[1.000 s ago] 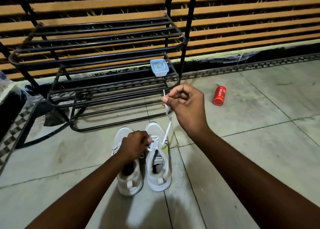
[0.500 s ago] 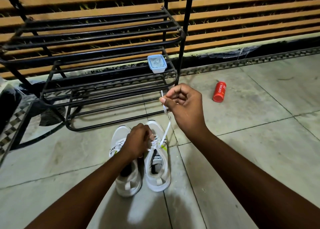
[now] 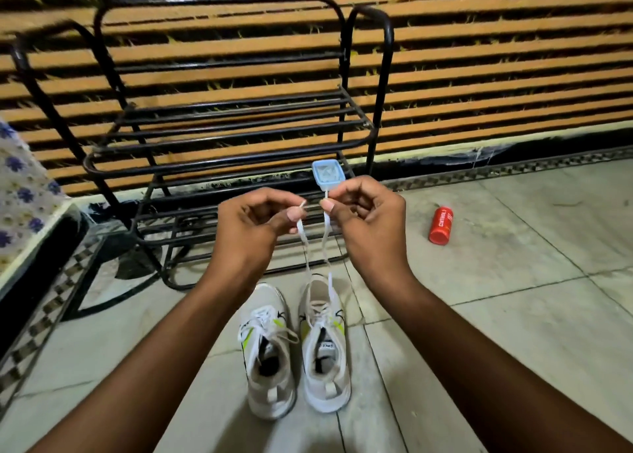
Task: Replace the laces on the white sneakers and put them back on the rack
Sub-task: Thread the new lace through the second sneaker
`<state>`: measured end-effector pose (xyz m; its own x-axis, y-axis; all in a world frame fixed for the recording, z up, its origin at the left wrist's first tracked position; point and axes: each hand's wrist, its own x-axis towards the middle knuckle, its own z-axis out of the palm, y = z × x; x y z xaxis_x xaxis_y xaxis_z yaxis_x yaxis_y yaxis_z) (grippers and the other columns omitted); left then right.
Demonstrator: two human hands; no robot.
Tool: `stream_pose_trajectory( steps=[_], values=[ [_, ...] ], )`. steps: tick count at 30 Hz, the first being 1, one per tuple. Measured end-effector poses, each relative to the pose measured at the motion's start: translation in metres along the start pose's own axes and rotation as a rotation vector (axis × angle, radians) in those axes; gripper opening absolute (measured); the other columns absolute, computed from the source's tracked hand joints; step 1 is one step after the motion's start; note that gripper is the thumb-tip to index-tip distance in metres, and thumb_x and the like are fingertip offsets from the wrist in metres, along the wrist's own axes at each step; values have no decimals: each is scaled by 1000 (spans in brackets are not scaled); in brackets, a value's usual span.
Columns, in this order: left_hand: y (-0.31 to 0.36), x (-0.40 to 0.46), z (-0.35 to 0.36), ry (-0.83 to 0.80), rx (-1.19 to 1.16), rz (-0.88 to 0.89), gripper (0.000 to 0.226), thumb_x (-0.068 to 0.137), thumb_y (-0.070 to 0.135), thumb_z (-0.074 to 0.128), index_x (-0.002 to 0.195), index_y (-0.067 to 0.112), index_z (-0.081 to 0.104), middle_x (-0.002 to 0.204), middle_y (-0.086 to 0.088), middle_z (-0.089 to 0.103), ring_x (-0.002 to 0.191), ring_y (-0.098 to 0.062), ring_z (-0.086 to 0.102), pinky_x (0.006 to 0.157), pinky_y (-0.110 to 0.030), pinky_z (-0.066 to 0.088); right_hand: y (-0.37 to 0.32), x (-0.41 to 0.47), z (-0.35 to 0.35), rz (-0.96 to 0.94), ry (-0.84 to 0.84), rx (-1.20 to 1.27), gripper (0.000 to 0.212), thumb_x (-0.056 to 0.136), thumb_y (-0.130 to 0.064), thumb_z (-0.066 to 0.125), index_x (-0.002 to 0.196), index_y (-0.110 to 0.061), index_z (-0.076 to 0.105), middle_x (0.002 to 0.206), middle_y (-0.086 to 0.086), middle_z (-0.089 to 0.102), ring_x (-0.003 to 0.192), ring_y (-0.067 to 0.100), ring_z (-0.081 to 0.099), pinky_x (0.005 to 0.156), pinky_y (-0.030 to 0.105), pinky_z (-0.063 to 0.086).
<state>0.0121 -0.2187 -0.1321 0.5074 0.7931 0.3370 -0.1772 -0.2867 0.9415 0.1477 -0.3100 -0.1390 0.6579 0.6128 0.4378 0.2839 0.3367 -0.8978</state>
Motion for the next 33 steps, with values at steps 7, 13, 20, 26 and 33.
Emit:
stream_pose_trajectory(
  steps=[7,13,20,26,33],
  values=[
    [31,0,2,17,-124,-149,9,96,10,69,92,15,76,86,-3,69,86,-20,60,78,-35,51,-30,-3,0,-78,-2,-19,22,81,1,79,86,-16,65,83,2,71,84,21,71,80,51,59],
    [38,-6,11,45,-174,-195,3,93,6,71,94,6,73,76,-1,68,72,-12,59,64,-28,48,-35,-9,-1,-54,-3,-14,24,80,2,80,92,-12,63,83,3,73,84,18,73,79,51,60],
    [39,-6,18,54,-247,-269,6,93,3,69,96,3,74,83,-6,69,75,-14,57,64,-23,49,-38,-10,0,-26,16,0,25,80,2,81,92,-9,63,82,3,74,82,16,74,77,50,61],
    [36,-6,18,60,-281,-272,8,92,2,69,97,-1,74,85,-8,69,82,-25,50,62,-25,47,-38,-10,0,-53,34,-15,25,78,2,82,90,-8,63,82,2,74,82,14,74,78,37,61],
    [37,-6,17,61,-287,-283,6,91,3,70,95,0,74,88,-8,73,85,-26,51,61,-24,48,-40,-11,1,-61,48,-19,25,78,1,83,88,-10,63,80,2,74,81,13,74,77,35,61]
  ],
)
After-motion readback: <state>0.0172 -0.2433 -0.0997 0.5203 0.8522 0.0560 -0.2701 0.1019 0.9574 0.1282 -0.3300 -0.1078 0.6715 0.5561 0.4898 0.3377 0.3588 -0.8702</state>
